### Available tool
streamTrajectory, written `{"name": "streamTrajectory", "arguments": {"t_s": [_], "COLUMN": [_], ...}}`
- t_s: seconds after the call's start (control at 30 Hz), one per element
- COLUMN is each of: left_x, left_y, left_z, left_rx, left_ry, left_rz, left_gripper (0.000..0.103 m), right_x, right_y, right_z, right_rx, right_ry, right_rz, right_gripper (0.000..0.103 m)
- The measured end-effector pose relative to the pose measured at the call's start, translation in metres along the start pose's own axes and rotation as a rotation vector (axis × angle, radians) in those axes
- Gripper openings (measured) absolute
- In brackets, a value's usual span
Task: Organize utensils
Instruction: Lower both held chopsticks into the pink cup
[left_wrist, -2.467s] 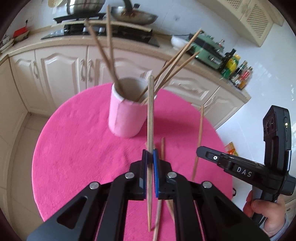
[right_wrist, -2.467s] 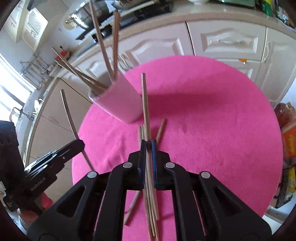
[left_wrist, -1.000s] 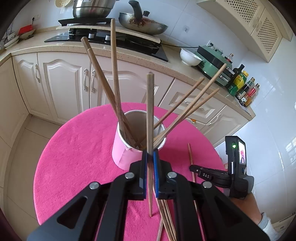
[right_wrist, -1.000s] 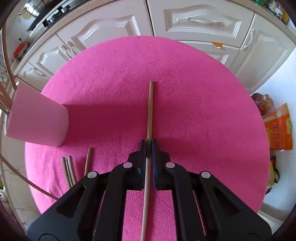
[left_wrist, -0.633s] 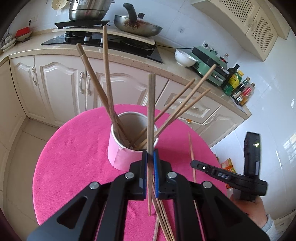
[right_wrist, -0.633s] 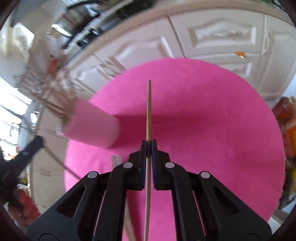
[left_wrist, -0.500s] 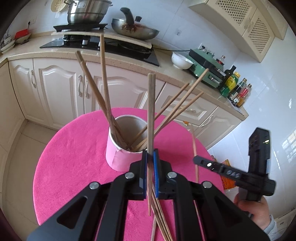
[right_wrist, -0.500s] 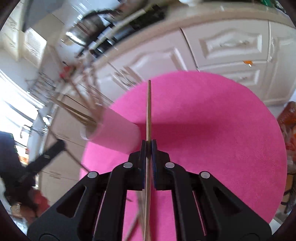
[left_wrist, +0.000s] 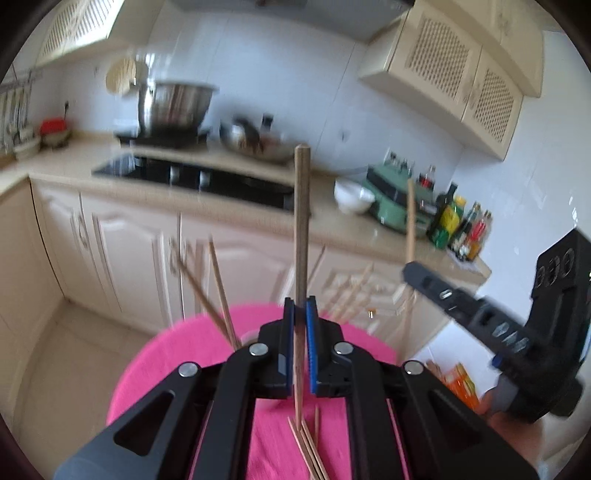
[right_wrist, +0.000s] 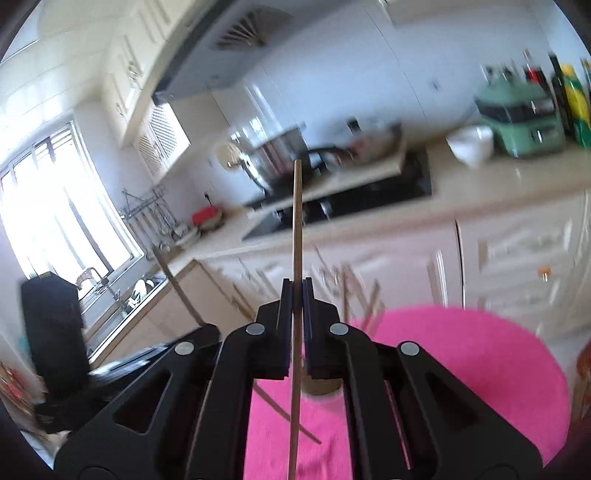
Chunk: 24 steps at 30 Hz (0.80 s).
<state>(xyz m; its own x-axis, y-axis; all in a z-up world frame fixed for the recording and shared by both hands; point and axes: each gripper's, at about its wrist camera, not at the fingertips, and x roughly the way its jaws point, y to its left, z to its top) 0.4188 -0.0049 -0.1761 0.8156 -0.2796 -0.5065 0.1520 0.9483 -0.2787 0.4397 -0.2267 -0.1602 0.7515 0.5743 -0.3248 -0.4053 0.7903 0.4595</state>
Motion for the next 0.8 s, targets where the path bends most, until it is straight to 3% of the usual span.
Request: {"name": "streamTrajectory", "arguments": {"t_s": [0.27,0.8], "left_x": [0.007,0.079], "left_y": [0.013,0.04], "left_z": [0.032,-0.026], "left_rx": [0.028,0.017], "left_ry": [-0.115,-0.02], "left_rz": [0.066,0.089], "left_gripper": [0.006,0.006], "right_x": [0.048,0.092], "right_y": [0.013,0.001], "right_z": [-0.003,-0.039], "right_rx": [-0.112,-0.212], "right_ry": [-0.091,-0.119], "right_rz": [-0.023,-0.058], "right_gripper": [0.006,0.006]}}
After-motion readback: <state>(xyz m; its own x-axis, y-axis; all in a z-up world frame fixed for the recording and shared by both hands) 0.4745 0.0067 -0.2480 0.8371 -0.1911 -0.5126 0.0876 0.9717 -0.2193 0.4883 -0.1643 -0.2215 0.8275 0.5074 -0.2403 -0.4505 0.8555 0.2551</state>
